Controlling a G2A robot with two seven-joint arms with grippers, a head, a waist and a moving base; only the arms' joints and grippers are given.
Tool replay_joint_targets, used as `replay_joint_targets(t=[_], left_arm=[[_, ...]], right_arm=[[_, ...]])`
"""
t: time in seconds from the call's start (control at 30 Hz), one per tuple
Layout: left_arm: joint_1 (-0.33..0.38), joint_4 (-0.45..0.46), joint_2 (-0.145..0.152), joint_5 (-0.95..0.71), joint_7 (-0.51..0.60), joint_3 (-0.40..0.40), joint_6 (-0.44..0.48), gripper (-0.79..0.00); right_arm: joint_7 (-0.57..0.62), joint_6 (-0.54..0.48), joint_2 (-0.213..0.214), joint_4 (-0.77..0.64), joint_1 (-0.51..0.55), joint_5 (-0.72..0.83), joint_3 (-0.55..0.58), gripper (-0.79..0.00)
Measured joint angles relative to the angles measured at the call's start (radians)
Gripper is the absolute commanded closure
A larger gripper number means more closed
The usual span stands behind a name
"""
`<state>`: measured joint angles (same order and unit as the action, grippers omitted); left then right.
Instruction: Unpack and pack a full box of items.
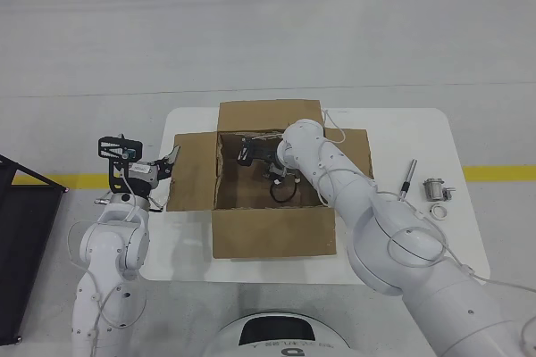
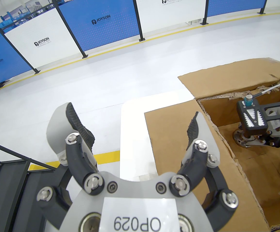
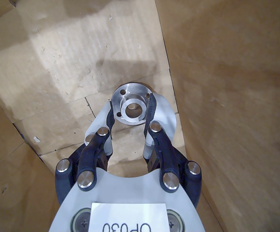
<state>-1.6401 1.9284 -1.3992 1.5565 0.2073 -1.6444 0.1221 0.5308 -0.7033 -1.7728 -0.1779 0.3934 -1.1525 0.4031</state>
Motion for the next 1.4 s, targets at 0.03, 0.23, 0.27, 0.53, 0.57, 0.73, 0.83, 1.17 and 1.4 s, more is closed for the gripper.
replay_joint_targets(t=[0.03,0.23,0.27,0.53,0.57,0.73,0.83,1.17,1.4], left_arm=[[0.000,0.000,0.000,0.000,0.000,0.000,0.000,-0.785],[0.000,0.000,0.000,0.000,0.000,0.000,0.000,-0.785],[0.000,0.000,0.000,0.000,0.000,0.000,0.000,-0.785],[0.000,0.000,0.000,0.000,0.000,0.000,0.000,-0.785],[0.000,0.000,0.000,0.000,0.000,0.000,0.000,-0.785],[0.000,0.000,0.000,0.000,0.000,0.000,0.000,-0.785],[0.000,0.000,0.000,0.000,0.000,0.000,0.000,-0.785],[0.000,0.000,0.000,0.000,0.000,0.000,0.000,-0.785],[0.000,0.000,0.000,0.000,0.000,0.000,0.000,-0.785]], right_arm=[[0.000,0.000,0.000,0.000,0.000,0.000,0.000,-0.314],[-0.029,0.011,0.005,-0.022,0.007,-0.010,-0.001,-0.785],[-0.034,0.010,0.008,-0.030,0.005,-0.011,0.002,-0.785],[-0.038,0.028,0.030,-0.073,0.013,-0.011,0.017,-0.785],[-0.029,0.034,0.033,-0.080,0.016,-0.010,0.020,-0.770],[0.018,0.038,0.042,-0.096,0.030,0.002,0.031,-0.493],[0.012,0.040,0.048,-0.094,0.040,-0.001,0.035,-0.459],[0.101,-0.014,0.054,-0.101,0.026,0.066,0.072,-0.379],[0.109,-0.028,0.056,-0.111,0.024,0.069,0.079,-0.379]])
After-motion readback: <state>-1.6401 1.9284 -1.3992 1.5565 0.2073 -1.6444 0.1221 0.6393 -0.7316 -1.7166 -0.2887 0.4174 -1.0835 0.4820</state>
